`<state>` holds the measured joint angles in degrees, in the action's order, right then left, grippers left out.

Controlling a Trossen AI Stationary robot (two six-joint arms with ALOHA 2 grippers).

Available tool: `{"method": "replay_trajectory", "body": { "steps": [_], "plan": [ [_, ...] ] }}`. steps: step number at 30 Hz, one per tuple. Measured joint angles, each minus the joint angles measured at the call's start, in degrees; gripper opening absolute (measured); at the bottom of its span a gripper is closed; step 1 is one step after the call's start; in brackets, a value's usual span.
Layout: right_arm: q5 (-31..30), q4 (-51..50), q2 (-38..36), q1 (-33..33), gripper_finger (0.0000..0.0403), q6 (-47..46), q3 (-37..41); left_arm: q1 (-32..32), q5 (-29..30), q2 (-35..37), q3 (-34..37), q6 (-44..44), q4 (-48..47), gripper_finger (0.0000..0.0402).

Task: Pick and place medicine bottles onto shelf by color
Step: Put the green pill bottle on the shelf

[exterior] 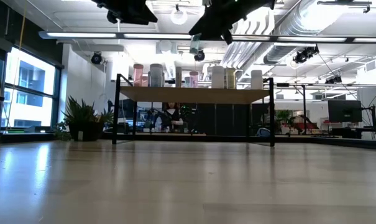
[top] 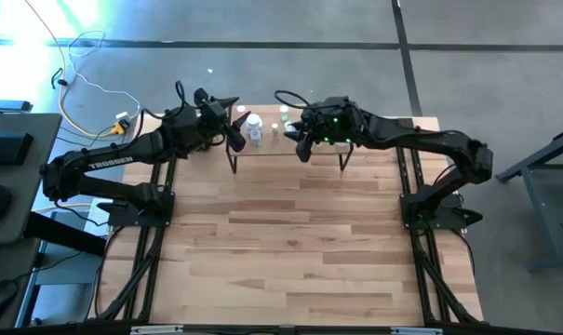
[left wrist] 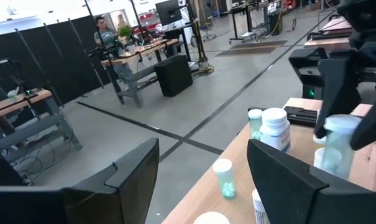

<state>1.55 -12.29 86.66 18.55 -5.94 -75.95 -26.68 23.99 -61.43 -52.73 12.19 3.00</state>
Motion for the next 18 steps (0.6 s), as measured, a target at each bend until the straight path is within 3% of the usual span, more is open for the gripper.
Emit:
{"method": "replay_trajectory", "body": {
  "steps": [9, 18],
  "plan": [
    [0.6, -0.8, 5.3, -0.2, 0.0099, 1.4, -5.2, 0.0, 0.1, 0.0, 0.0, 0.0, 0.8, 0.0233],
    [0.7, -2.3, 8.1, -0.3, 0.0099, 2.5, -5.6, -0.1, 0.3, 0.0, 0.0, 0.0, -0.2, 0.0233]
  ]
}}
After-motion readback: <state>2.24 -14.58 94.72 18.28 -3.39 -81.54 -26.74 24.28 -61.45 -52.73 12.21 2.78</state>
